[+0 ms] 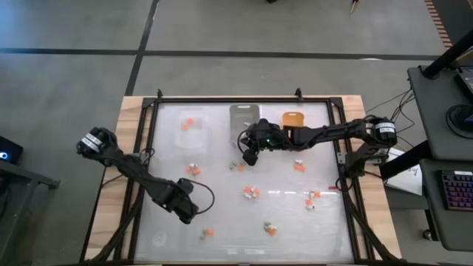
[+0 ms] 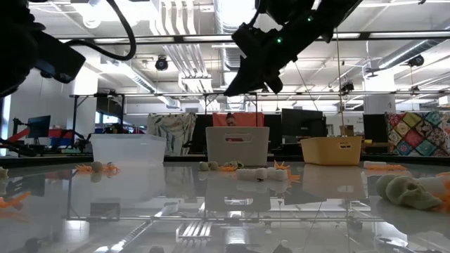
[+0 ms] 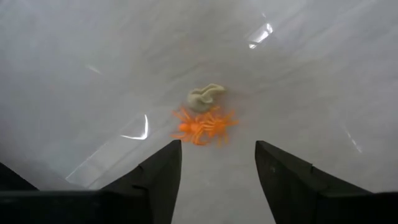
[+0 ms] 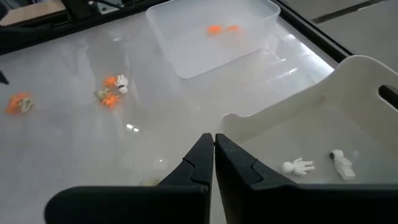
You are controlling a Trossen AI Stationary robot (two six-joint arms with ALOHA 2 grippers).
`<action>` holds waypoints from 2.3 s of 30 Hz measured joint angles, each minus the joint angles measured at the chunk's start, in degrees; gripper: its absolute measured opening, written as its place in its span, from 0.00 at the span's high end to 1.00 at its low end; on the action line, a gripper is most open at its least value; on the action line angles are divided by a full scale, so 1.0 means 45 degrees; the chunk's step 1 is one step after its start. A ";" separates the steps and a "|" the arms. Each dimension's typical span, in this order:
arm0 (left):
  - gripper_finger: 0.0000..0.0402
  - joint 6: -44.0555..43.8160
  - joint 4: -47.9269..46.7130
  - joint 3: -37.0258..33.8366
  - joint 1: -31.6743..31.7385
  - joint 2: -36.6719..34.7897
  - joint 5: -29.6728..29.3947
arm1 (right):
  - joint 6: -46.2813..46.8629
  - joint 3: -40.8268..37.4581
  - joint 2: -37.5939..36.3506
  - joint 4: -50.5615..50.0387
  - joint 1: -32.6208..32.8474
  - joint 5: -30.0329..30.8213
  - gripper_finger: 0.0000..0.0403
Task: Sort Halloween decoration
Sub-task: Put the orange spider toy into the transparent white bin
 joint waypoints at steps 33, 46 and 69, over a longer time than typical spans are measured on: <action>0.60 -0.0087 0.2015 -0.0729 -0.0082 0.0706 -0.0112 | 0.0520 -0.0005 0.0000 -0.0001 0.0267 -0.0003 0.98; 0.61 0.0134 0.2172 -0.0878 -0.0082 0.0706 -0.0126 | 0.0525 -0.0005 0.0000 0.0015 0.0262 0.0002 0.98; 0.92 0.0204 0.2574 -0.1239 -0.0082 0.0692 -0.0208 | 0.0521 -0.0005 0.0000 0.0019 0.0262 0.0007 0.98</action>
